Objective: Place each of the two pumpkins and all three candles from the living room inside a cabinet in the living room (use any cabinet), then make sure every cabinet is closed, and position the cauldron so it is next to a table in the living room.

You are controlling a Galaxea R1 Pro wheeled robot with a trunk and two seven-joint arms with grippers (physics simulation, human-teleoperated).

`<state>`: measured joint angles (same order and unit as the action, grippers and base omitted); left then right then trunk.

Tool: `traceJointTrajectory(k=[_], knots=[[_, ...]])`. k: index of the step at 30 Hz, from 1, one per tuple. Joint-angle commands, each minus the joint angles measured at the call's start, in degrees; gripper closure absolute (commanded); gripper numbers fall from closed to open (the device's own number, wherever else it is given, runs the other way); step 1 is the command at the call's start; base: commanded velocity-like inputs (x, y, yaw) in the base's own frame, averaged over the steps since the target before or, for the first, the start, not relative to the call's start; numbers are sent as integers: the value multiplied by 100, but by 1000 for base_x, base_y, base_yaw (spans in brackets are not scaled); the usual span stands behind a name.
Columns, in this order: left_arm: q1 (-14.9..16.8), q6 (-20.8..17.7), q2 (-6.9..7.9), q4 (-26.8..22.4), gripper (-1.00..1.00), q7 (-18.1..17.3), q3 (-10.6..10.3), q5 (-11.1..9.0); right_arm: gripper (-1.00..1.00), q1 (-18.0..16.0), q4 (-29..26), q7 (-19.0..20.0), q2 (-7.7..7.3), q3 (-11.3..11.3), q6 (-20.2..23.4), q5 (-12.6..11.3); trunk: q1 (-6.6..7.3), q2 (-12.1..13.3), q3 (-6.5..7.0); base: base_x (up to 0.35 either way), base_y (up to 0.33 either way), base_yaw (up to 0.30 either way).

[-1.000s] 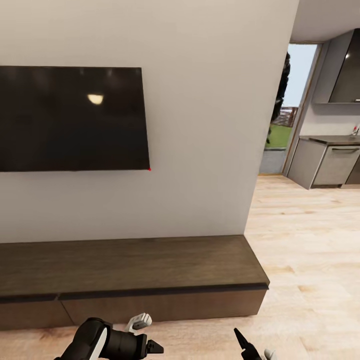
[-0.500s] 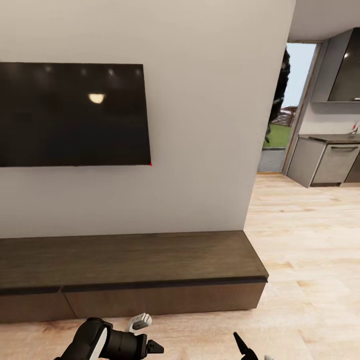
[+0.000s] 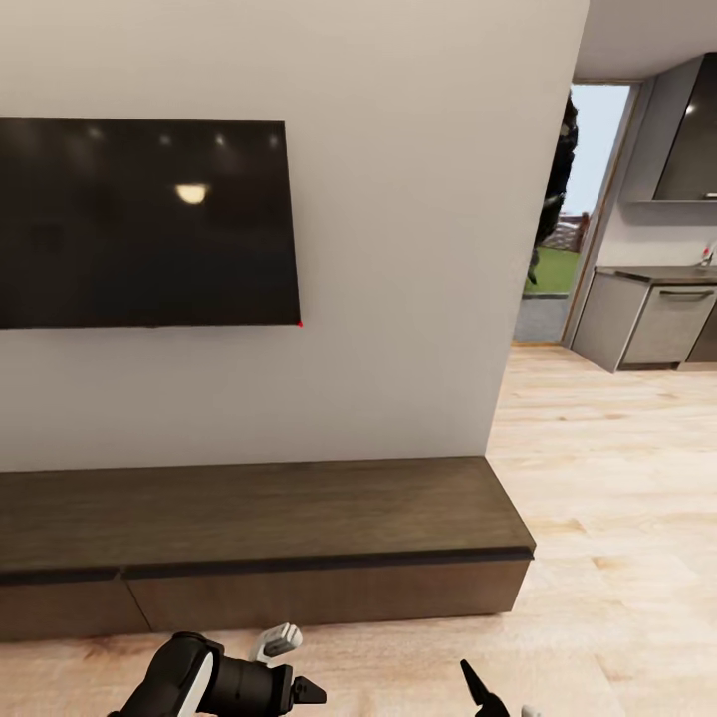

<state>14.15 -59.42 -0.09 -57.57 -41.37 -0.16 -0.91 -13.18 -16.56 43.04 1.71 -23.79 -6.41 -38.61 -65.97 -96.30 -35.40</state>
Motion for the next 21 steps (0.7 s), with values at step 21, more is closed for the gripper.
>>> traceJointTrajectory(k=[21], knots=[[647, -36, 230, 136, -100, -606, 509, -128, -100, -71, -56, 380, 90, -405, 715, -1667, -462, -844, -378, 0, 0, 0]])
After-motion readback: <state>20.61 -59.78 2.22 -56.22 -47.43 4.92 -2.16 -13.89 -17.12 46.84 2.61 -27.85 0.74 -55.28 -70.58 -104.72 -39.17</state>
